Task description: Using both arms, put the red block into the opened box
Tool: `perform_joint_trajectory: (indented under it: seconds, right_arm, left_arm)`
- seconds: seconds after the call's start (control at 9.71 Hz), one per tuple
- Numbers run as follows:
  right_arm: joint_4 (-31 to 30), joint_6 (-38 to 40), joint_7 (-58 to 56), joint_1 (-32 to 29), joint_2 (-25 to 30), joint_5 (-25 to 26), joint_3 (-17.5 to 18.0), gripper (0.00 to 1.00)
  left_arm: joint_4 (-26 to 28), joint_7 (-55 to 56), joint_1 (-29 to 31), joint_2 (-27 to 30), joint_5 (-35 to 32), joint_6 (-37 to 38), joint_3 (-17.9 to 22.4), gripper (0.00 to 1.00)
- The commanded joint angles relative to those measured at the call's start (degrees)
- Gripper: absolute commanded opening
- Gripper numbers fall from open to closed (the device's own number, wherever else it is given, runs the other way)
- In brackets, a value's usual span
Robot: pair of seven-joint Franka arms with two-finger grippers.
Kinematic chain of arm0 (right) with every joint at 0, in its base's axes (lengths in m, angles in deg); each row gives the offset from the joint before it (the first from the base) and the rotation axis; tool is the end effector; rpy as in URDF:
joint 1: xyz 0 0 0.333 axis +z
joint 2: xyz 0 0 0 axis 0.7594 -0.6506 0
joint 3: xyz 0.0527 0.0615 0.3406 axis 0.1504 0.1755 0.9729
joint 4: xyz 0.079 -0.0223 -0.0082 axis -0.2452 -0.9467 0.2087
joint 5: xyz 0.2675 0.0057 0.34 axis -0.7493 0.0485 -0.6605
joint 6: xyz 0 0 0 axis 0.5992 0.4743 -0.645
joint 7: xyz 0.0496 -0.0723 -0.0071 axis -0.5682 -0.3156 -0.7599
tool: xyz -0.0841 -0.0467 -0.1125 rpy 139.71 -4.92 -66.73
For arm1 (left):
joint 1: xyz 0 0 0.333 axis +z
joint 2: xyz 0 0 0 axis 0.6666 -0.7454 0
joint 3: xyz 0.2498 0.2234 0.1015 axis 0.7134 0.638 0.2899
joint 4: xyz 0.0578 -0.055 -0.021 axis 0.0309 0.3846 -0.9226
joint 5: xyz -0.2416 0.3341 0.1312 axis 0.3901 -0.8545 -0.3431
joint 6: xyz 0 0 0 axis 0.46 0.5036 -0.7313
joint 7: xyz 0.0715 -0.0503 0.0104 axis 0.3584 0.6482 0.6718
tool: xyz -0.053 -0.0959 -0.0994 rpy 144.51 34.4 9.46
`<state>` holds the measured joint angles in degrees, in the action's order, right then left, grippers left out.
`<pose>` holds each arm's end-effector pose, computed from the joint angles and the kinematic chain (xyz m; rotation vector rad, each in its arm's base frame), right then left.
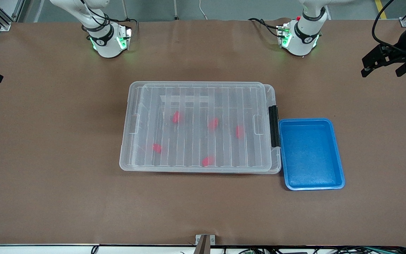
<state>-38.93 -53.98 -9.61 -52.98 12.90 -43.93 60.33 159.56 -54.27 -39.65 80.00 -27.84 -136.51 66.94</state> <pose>0.5675 -0.0749 0.6774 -3.1059 0.3459 0.0796 0.5460 -0.0578 0.6709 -3.1324 0.0237 -0.0667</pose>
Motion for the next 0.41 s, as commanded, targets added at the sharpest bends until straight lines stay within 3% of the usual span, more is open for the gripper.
perform_joint_trajectory:
  seconds: [0.0, 0.31]
  right_arm:
    - [1.08, -1.57, -0.41, 0.05, -0.67, 2.7, 0.62, 1.0]
    - [1.08, -1.32, -2.6, 0.05, -0.67, 2.89, 0.71, 1.0]
  left_arm:
    - [1.06, -0.36, 0.13, -0.34, -0.11, 0.16, -0.1, 1.0]
    - [1.06, -0.45, 0.13, -0.69, -0.11, 0.25, -0.1, 1.0]
